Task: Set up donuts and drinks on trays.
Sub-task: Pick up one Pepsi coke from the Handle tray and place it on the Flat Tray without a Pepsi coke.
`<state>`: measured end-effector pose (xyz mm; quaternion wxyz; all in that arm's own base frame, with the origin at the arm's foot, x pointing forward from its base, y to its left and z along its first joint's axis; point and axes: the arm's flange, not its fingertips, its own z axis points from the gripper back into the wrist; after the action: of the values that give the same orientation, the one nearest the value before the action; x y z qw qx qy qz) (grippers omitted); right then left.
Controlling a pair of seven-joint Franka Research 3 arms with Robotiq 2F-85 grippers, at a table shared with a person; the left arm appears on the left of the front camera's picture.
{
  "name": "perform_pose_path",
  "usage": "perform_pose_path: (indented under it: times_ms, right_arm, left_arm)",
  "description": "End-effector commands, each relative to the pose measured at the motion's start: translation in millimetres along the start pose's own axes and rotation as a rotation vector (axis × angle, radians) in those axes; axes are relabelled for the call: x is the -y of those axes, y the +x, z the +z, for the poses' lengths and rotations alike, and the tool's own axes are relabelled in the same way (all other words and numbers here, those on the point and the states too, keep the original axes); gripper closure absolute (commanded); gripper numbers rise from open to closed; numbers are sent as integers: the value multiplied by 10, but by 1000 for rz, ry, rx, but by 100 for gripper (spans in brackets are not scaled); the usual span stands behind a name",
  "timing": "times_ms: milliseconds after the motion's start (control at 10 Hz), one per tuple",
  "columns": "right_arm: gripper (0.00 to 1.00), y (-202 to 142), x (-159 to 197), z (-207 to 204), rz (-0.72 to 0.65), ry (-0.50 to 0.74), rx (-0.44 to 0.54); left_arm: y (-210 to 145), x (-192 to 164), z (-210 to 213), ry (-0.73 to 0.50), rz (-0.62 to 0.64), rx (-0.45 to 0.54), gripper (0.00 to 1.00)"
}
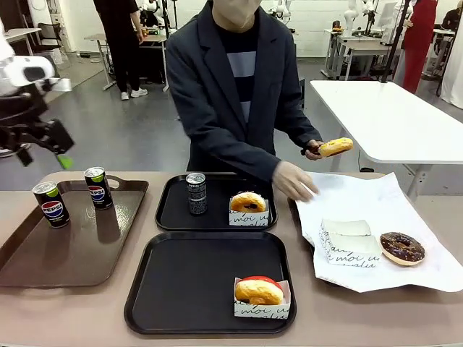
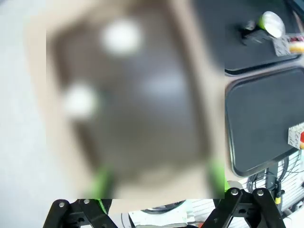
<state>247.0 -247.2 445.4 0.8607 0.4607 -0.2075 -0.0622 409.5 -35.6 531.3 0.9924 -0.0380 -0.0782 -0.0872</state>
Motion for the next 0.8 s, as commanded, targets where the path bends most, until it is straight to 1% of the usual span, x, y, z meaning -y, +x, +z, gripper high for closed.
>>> perform_pose_path:
  times_ms: [0,100,200,300,400,500,700]
  right_arm:
    - [0,21,-3,-3,15,31,25]
    - [0,21,-3,-3,15,31,25]
    - [0,21,-3,-3,15,31,25]
    - [0,21,-3,-3,15,31,25]
    - [0,21,-3,-3,15,31,25]
    - [0,21,-3,-3,15,31,25]
    - [0,21,-3,-3,15,31,25]
  left_arm:
    - [-35,-319,-87,-37,99,-37,0]
    - [-83,-522,-148,-59,152,-42,0]
    - [-104,-643,-190,-82,180,-41,0]
    - [-122,-659,-216,-89,178,-35,0]
    - [-103,-517,-215,-67,160,-48,0]
    - [-140,-717,-188,-50,180,-53,0]
    - [-140,-717,-188,-50,180,-53,0]
